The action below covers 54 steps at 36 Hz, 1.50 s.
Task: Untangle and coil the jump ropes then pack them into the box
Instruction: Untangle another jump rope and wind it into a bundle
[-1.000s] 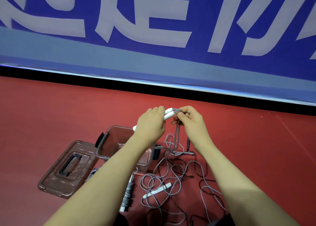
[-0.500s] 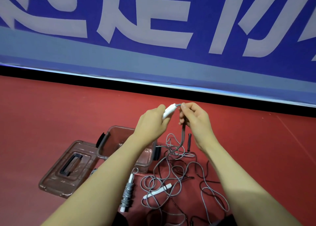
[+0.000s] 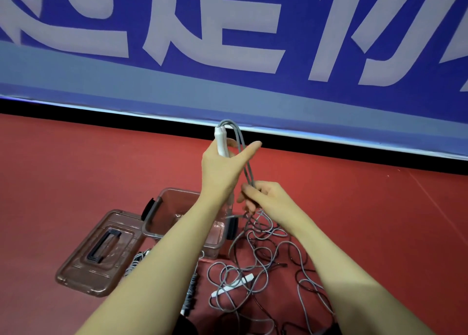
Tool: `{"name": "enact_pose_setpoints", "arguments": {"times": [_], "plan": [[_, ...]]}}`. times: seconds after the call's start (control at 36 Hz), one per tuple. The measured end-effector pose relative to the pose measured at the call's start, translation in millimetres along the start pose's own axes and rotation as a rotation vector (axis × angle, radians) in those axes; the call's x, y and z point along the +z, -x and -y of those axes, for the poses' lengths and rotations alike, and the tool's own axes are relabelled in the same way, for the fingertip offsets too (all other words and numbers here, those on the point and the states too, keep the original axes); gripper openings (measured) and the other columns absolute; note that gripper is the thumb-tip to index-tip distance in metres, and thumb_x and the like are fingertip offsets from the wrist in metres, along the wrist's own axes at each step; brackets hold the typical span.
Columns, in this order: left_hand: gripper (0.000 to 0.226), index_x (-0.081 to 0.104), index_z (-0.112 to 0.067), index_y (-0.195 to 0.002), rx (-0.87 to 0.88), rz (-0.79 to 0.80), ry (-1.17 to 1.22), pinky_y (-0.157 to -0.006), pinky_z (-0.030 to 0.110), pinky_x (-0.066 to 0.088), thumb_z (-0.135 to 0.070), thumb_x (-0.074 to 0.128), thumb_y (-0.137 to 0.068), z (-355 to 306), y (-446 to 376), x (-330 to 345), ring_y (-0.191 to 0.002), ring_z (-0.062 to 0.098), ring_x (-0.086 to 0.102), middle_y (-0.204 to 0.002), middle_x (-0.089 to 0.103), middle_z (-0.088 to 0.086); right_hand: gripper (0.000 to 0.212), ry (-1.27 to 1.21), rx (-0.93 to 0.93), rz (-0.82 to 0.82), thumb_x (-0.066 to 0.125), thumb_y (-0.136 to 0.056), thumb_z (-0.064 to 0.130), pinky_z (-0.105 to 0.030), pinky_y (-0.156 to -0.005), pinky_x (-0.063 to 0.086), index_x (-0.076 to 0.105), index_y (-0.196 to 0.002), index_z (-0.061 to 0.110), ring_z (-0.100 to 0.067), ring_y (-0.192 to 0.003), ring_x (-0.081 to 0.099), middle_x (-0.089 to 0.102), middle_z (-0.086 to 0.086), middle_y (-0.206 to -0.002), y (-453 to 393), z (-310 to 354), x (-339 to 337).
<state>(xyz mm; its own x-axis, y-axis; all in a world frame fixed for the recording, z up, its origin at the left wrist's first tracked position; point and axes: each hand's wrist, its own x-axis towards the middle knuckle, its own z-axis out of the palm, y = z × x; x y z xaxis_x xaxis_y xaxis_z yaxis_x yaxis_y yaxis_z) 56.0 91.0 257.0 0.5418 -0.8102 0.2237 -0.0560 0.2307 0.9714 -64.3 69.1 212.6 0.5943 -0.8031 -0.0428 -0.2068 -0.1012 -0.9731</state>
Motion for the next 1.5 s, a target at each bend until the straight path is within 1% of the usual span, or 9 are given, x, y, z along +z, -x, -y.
{"name": "enact_pose_setpoints", "arguments": {"times": [0.28, 0.47, 0.64, 0.86, 0.94, 1.06, 1.14, 1.33, 1.5], "plan": [[0.024, 0.054, -0.007, -0.059, -0.178, -0.154, 0.111, -0.055, 0.031, 0.041, -0.007, 0.056, -0.082, 5.3, -2.8, 11.8, -0.053, 0.018, 0.047, -0.056, 0.055, 0.005, 0.055, -0.159, 0.304, -0.405, 0.029, -0.101, 0.046, -0.019, -0.039, 0.024, 0.047, -0.064, 0.010, -0.011, -0.030, 0.026, 0.034, 0.004, -0.036, -12.5, 4.7, 13.1], [0.043, 0.048, -0.015, -0.046, -0.308, -0.110, 0.394, -0.060, 0.033, 0.046, -0.011, 0.057, -0.088, 6.9, -3.8, 25.3, -0.043, 0.013, 0.044, -0.041, 0.044, -0.003, 0.045, 0.217, 0.267, -0.557, 0.020, -0.102, 0.040, -0.035, -0.074, 0.032, 0.047, -0.081, 0.011, -0.033, -0.093, 0.054, 0.061, -0.024, -0.099, -16.4, 3.1, 12.9], [0.046, 0.034, -0.014, -0.054, -0.457, -0.110, 0.665, -0.044, 0.024, 0.041, -0.018, 0.059, -0.092, 7.4, -3.9, 30.1, -0.037, 0.013, 0.035, -0.040, 0.032, -0.002, 0.057, 0.024, 0.305, -0.585, 0.027, -0.101, 0.044, -0.027, -0.046, 0.032, 0.048, -0.060, 0.010, -0.021, -0.042, 0.045, 0.052, -0.011, -0.049, -16.4, 8.2, 12.4], [0.039, 0.041, -0.012, -0.057, -0.512, -0.054, 0.726, -0.049, 0.025, 0.045, -0.017, 0.057, -0.092, 13.5, -5.3, 25.6, -0.041, 0.014, 0.043, -0.046, 0.040, 0.000, 0.048, -0.050, 0.319, -0.644, 0.035, -0.101, 0.035, -0.024, -0.043, 0.034, 0.048, -0.063, 0.009, -0.020, -0.040, 0.049, 0.050, -0.007, -0.053, -20.1, 7.9, 11.5], [0.020, 0.059, -0.008, -0.077, -0.441, -0.041, 0.537, -0.064, 0.029, 0.051, -0.023, 0.067, -0.087, 16.5, -5.9, 20.8, -0.060, 0.016, 0.059, -0.064, 0.058, 0.001, 0.048, 0.004, 0.334, -0.684, 0.034, -0.101, 0.034, -0.026, -0.045, 0.037, 0.048, -0.063, 0.009, -0.023, -0.043, 0.051, 0.052, -0.009, -0.055, -19.3, 8.5, 5.1], [0.054, 0.047, -0.009, -0.125, -0.327, -0.111, 0.289, -0.088, 0.031, 0.046, -0.034, 0.070, -0.084, 23.0, -12.7, 8.5, -0.096, 0.014, 0.056, -0.106, 0.054, 0.001, 0.051, 0.105, 0.316, -0.779, 0.033, -0.101, 0.034, -0.047, -0.071, 0.053, 0.049, -0.058, 0.010, -0.041, -0.074, 0.065, 0.065, -0.023, -0.075, -19.3, 1.6, -4.6], [0.048, 0.044, -0.015, -0.127, 0.031, -0.101, -0.180, -0.098, 0.028, 0.034, -0.023, 0.060, -0.082, 27.2, -13.5, -4.0, -0.116, 0.018, 0.041, -0.125, 0.041, 0.003, 0.055, 0.217, 0.311, -0.775, 0.031, -0.102, 0.033, -0.048, -0.081, 0.051, 0.062, -0.075, -0.004, -0.044, -0.086, 0.063, 0.066, -0.027, -0.085, -13.7, 0.6, -10.8], [0.080, 0.042, -0.014, -0.136, 0.628, 0.587, -1.232, -0.098, 0.037, 0.021, -0.041, 0.049, -0.061, 33.3, -3.5, -21.1, -0.121, 0.025, 0.039, -0.130, 0.045, 0.005, 0.055, 0.494, 0.207, -0.664, 0.027, -0.104, 0.029, -0.039, -0.077, 0.039, 0.062, -0.075, -0.003, -0.041, -0.093, 0.056, 0.063, -0.029, -0.086, -6.1, 3.3, -15.6], [0.067, 0.061, -0.011, -0.108, 0.626, 0.481, -1.525, -0.066, 0.032, 0.043, -0.041, 0.081, -0.052, 38.0, -1.3, -21.4, -0.077, 0.026, 0.059, -0.088, 0.059, 0.002, 0.055, 0.563, 0.137, -0.559, 0.029, -0.104, 0.027, -0.035, -0.069, 0.027, 0.034, -0.050, 0.014, -0.030, -0.074, 0.042, 0.046, -0.011, -0.060, -4.2, 8.2, -12.2]]}}
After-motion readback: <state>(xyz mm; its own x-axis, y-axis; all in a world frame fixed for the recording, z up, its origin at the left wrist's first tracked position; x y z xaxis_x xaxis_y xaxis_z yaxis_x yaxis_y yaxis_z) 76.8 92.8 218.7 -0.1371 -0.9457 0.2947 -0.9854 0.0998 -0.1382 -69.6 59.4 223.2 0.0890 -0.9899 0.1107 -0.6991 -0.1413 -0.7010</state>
